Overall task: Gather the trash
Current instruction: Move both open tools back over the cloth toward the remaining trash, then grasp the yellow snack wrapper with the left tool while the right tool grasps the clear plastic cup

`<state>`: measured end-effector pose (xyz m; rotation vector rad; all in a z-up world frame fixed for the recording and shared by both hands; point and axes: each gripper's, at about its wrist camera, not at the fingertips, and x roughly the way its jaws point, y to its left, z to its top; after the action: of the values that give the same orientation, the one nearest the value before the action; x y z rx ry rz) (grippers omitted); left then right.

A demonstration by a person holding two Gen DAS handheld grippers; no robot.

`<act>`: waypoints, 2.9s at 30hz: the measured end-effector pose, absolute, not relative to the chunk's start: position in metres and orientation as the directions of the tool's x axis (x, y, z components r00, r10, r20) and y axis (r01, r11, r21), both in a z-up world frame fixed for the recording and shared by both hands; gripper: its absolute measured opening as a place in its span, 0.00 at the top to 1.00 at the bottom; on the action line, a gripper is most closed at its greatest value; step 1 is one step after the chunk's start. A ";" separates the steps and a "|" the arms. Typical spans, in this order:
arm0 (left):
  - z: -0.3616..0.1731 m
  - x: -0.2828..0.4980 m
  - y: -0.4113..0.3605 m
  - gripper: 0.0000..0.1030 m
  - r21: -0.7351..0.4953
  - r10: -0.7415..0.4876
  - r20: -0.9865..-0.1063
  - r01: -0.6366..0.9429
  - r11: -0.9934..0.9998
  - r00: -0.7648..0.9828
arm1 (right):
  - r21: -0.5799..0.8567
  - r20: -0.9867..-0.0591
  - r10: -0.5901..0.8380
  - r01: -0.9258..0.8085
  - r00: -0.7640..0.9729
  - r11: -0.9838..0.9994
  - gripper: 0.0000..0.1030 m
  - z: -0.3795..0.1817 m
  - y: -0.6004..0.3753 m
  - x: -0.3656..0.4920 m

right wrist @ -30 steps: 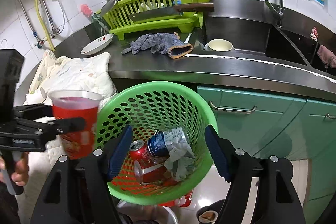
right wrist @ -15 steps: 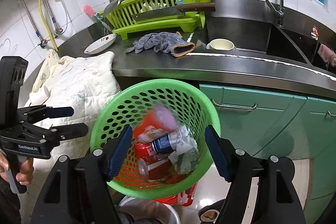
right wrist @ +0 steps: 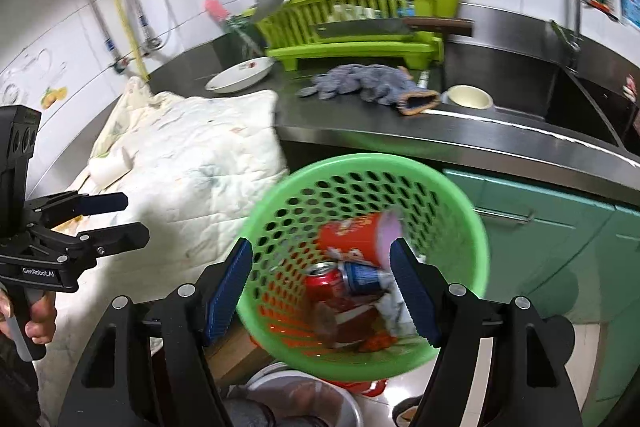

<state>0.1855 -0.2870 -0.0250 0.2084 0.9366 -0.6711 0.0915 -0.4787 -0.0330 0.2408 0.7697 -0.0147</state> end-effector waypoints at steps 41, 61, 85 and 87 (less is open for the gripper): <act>-0.013 0.266 0.066 0.16 -0.075 -0.058 -0.785 -0.002 0.997 0.617 | 0.173 -0.708 0.370 -0.361 0.601 0.917 0.33 -0.019 -0.220 0.202; -0.066 0.306 0.108 0.18 -0.220 -0.259 -0.816 0.136 0.966 0.517 | 0.156 -0.743 0.382 -0.413 0.549 0.897 0.33 -0.026 -0.162 0.215; -0.056 0.270 0.144 0.65 -0.310 -0.253 -0.737 0.020 0.951 0.627 | 0.272 -0.750 0.524 -0.535 0.403 0.800 0.33 -0.059 -0.056 0.235; -0.054 0.266 0.152 0.65 -0.327 -0.251 -0.729 -0.002 0.945 0.637 | 0.291 -0.746 0.536 -0.531 0.396 0.796 0.33 -0.061 -0.048 0.238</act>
<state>0.2659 0.1524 -0.0536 -0.3117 0.8720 -0.1448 0.2376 -0.0476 -0.0606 0.0060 0.9476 0.6763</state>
